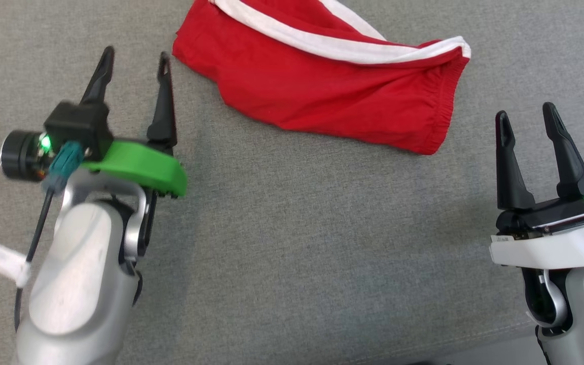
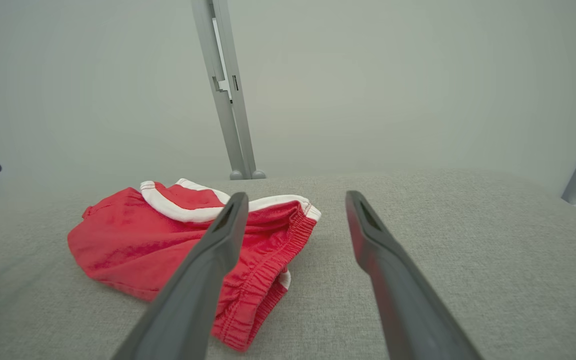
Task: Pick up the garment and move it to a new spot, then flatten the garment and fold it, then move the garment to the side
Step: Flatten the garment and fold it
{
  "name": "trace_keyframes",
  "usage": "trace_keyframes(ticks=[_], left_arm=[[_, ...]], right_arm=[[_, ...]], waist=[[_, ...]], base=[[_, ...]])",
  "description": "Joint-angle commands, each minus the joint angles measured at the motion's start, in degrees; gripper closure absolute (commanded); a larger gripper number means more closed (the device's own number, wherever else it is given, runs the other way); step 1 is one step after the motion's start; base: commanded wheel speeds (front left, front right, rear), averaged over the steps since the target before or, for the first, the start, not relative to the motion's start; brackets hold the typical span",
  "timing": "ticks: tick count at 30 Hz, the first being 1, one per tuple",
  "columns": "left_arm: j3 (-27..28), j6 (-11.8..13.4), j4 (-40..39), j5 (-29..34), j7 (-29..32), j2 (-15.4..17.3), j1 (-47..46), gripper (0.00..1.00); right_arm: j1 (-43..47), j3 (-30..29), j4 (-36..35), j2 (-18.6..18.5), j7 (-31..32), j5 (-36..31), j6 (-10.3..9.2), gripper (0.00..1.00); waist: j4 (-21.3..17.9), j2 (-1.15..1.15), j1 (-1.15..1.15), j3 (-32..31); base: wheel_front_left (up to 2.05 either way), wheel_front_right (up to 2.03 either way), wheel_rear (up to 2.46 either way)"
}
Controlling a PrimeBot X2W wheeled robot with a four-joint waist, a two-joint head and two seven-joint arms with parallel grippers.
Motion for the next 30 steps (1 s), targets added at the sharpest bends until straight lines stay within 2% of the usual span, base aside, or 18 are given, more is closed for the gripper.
trace_keyframes(ticks=[1, 7, 16, 17, 18, 19, 21, 25, 30], left_arm=[[-1.0, -1.4, 1.5, 0.1, 2.1, 0.3, -3.3, 0.00], [-3.6, -6.6, 13.2, -1.5, 11.2, 0.6, -15.0, 0.00], [-5.3, -10.0, 31.0, -2.0, 17.1, 1.8, -24.2, 0.00], [-5.5, -10.1, 32.3, -1.9, 17.7, 1.9, -24.5, 0.06], [-5.8, -10.2, 33.6, -1.9, 18.5, 2.0, -24.7, 0.63], [-5.8, -10.0, 34.4, -2.1, 18.9, 1.8, -24.8, 1.00], [-5.9, -9.8, 35.5, -2.2, 19.1, 1.6, -24.5, 1.00], [-5.4, -7.9, 34.2, -2.0, 15.4, 1.3, -22.6, 1.00], [-3.8, -5.1, 27.5, -3.5, 9.6, 0.8, -15.5, 1.00]], right_arm=[[-1.1, 0.3, -0.1, -0.2, 0.1, 0.3, -0.04, 0.00], [-3.4, 1.8, 1.2, 0.1, -0.2, 1.0, -0.04, 0.00], [-4.8, 2.8, 3.4, 0.6, -0.6, 2.1, -0.04, 0.00], [-4.7, 2.9, 3.7, 0.6, -0.6, 2.1, -0.04, 0.00], [-4.7, 2.9, 3.9, 0.6, -0.6, 2.0, -0.04, 0.00], [-4.7, 2.9, 4.0, 0.5, -0.7, 2.0, -0.04, 0.00], [-4.5, 2.6, 4.2, 0.5, -0.6, 1.9, -0.04, 0.00], [-3.9, 2.0, 4.4, 0.6, -0.6, 1.5, -0.04, 0.00], [-2.7, 2.1, 4.6, -0.1, -0.6, 1.1, -0.04, 0.00]], waist=[[-0.6, 0.00, 0.00, 2.9], [-2.9, 0.00, 0.00, 5.9], [-5.2, 0.00, 0.00, 7.1], [-5.3, 0.00, 0.00, 7.1], [-5.3, 0.00, 0.00, 6.9], [-5.3, 0.00, 0.00, 6.9], [-5.2, 0.00, 0.00, 6.6], [-4.4, 0.00, 0.00, 5.6], [-2.7, 0.00, 0.00, 3.4]], base=[[0.00, 0.00, 0.00], [0.00, 0.00, 0.00], [0.00, 0.00, 0.00], [0.00, 0.00, 0.00], [0.00, 0.00, 0.00], [0.00, 0.00, 0.00], [0.00, 0.00, 0.00], [0.00, 0.00, 0.00], [0.00, 0.00, 0.00]])
